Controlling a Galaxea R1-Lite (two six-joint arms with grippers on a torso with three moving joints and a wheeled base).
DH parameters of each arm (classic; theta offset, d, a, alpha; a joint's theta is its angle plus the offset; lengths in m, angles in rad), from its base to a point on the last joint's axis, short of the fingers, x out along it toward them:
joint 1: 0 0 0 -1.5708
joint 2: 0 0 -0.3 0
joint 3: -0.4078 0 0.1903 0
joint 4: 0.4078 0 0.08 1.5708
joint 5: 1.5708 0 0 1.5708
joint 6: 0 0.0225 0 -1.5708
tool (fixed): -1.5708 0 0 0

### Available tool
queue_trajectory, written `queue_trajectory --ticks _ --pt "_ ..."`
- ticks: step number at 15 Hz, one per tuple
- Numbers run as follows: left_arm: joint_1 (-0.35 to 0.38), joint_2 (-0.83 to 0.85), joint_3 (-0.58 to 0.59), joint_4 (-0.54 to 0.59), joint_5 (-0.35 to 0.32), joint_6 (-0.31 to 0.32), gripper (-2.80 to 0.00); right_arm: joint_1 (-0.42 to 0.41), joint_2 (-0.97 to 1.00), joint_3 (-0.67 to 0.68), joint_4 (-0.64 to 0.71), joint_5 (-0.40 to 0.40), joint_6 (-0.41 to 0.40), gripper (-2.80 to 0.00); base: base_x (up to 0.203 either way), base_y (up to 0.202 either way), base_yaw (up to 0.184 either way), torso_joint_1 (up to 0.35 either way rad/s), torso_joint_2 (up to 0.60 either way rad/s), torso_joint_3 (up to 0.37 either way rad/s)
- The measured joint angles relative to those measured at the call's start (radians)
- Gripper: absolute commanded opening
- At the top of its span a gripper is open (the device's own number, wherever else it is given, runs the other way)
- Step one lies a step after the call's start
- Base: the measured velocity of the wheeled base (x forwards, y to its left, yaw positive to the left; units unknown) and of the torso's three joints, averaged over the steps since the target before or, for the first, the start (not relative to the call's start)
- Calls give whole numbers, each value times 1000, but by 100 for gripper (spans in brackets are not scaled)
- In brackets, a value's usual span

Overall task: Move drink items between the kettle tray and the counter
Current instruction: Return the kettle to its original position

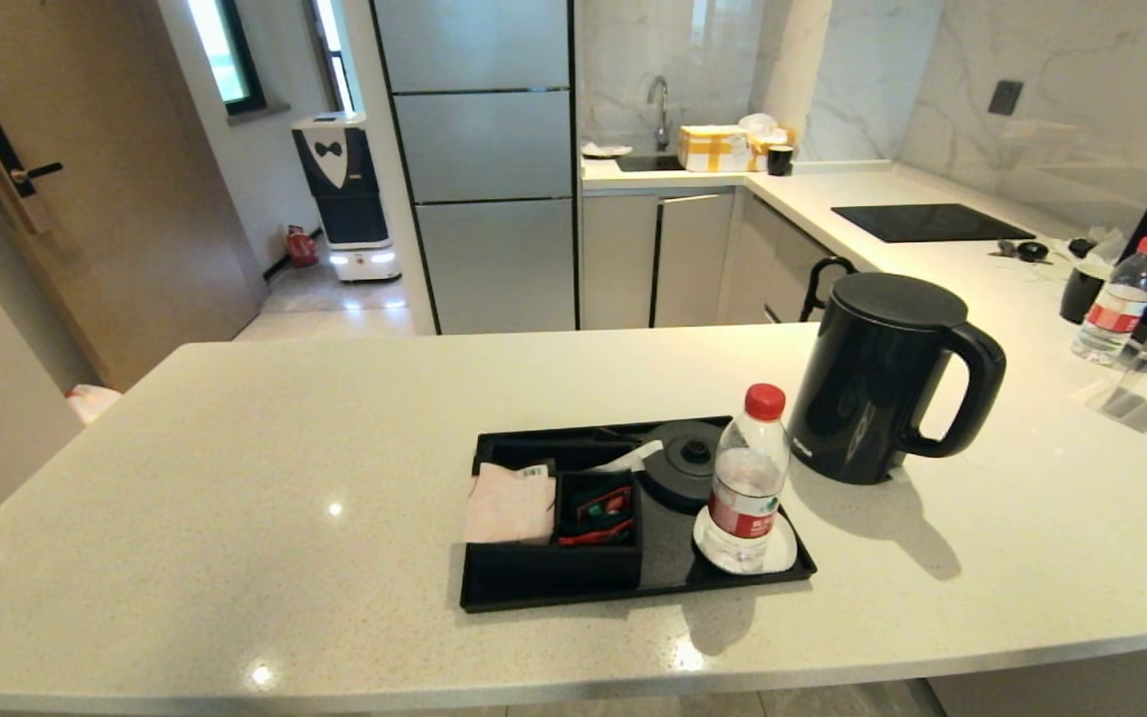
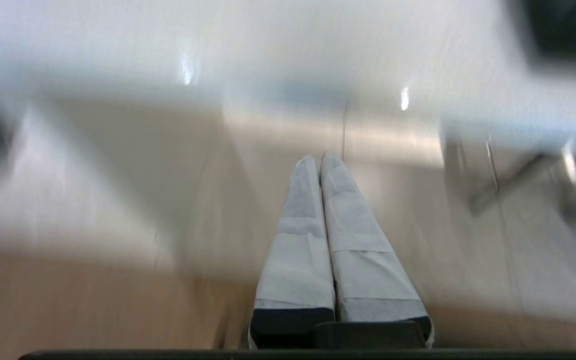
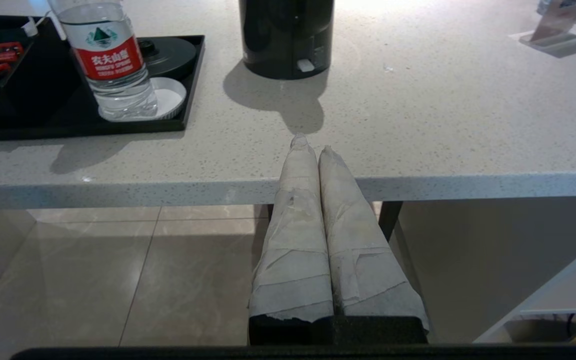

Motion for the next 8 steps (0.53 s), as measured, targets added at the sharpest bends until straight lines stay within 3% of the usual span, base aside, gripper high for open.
queue_trajectory --ticks 3,4,6,8 --pt "1 -24 208 -484 -85 111 -280 0 0 0 0 0 0 -280 0 0 0 0 0 0" --pt "1 -30 229 -559 -113 142 -280 0 0 0 0 0 -1 -280 0 0 0 0 0 0" --pt "2 -35 247 -543 -145 175 -280 0 0 0 0 0 -1 -280 0 0 0 0 0 0" --pt "2 -37 252 -538 -145 163 -280 0 0 0 0 0 -1 -280 0 0 0 0 0 0"
